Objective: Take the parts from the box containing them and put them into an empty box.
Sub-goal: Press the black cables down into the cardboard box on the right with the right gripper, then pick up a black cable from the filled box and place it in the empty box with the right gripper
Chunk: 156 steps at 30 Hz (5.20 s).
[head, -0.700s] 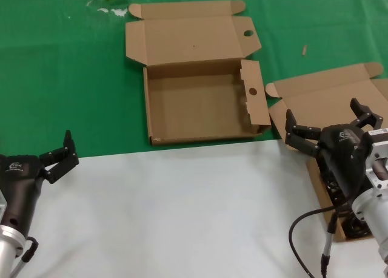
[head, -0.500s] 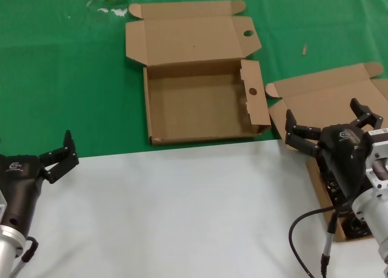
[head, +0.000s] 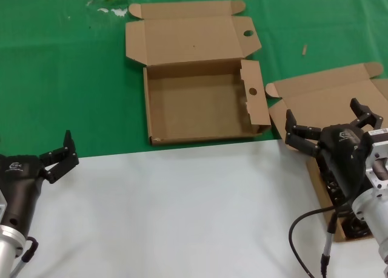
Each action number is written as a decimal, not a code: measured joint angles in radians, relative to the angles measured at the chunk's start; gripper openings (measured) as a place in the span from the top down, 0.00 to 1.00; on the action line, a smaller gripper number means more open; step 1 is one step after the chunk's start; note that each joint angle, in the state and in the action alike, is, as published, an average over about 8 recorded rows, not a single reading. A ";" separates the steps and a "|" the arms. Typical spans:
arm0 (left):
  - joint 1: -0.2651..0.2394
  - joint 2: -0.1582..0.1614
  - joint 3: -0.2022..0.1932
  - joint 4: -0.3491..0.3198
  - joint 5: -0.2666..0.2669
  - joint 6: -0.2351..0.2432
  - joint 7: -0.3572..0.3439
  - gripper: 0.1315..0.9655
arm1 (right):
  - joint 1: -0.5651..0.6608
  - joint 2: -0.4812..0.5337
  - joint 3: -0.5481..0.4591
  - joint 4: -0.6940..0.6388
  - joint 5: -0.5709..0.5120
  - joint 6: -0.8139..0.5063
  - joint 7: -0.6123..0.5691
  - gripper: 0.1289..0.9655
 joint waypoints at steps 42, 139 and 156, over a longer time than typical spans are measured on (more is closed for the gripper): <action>0.000 0.000 0.000 0.000 0.000 0.000 0.000 0.62 | -0.035 0.791 -0.042 0.241 -0.156 -0.423 0.115 0.00; 0.000 0.000 0.000 0.000 0.000 0.000 0.000 0.99 | 1.149 0.694 -0.567 -0.074 -0.391 -1.527 0.219 0.90; 0.000 0.000 0.000 0.000 0.000 0.000 0.000 0.99 | 1.251 0.160 -0.690 -0.469 -0.581 -1.307 0.096 0.90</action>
